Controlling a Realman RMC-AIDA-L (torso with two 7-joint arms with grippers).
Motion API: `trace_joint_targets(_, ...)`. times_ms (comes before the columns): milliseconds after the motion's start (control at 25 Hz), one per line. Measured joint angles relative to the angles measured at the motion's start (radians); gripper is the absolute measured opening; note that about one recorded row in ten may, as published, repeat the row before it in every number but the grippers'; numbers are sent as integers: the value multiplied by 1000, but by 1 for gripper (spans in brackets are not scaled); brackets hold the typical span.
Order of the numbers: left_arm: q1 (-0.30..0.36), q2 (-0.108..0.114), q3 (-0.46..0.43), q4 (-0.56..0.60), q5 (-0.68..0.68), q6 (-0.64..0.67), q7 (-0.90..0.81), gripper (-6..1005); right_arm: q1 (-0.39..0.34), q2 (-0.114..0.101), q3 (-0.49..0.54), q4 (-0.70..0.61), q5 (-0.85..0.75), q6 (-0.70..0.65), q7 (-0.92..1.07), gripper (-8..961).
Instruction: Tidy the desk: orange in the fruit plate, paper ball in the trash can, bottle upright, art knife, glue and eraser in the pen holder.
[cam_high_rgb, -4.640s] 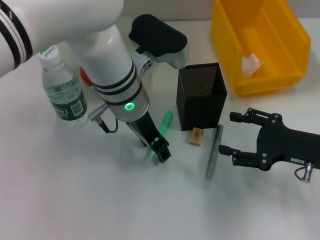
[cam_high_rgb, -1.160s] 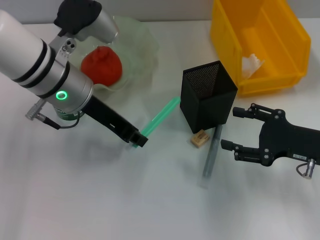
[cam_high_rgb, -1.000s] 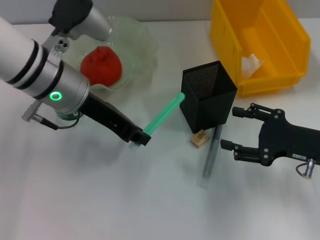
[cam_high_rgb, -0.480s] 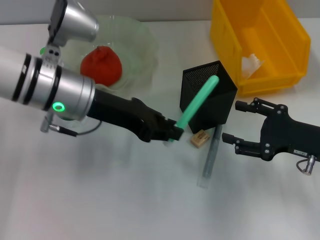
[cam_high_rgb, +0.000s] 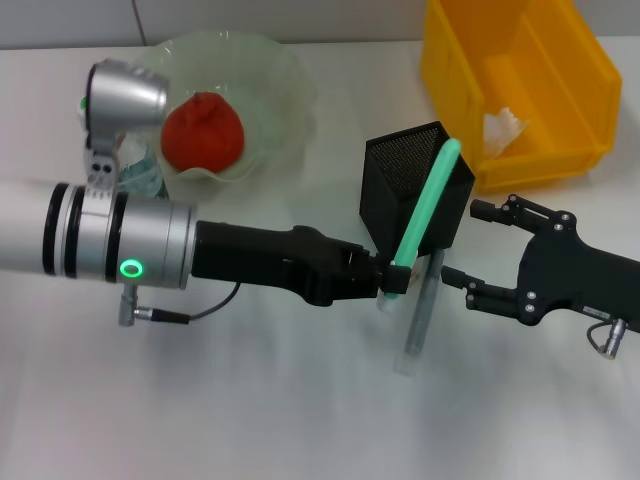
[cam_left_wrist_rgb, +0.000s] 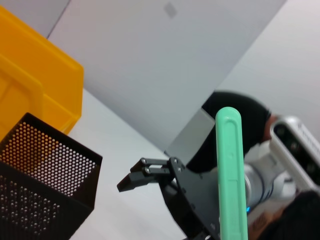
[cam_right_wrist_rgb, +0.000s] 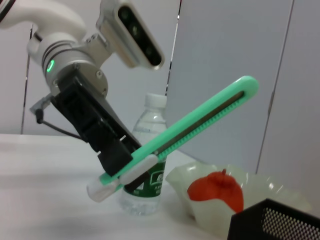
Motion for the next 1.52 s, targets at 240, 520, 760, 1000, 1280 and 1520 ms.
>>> trace_joint_targets(240,15,-3,2,-103,-83,21,26,198,14,2,82,84,2,-62,-181,788)
trace_joint_targets(520,43,-4,15,-148,-155,47,70,197,24,3,131,151,3,-99,-387,789)
trace_joint_targets(760,66,-4,37,-181,-200,51,281,197,41,2,138,185,3,-131,-422,789)
trace_joint_targets(1000,73,-4,33,-214,-209,49,512,197,32,-27,150,176,1,-179,-223,788)
trace_joint_targets(1280,70,-4,36,-302,-256,45,766,198,50,-92,147,125,-128,-325,210,789)
trace_joint_targets(1520,64,-4,37,-355,-286,51,876,198,75,-103,148,98,-172,-426,327,789)
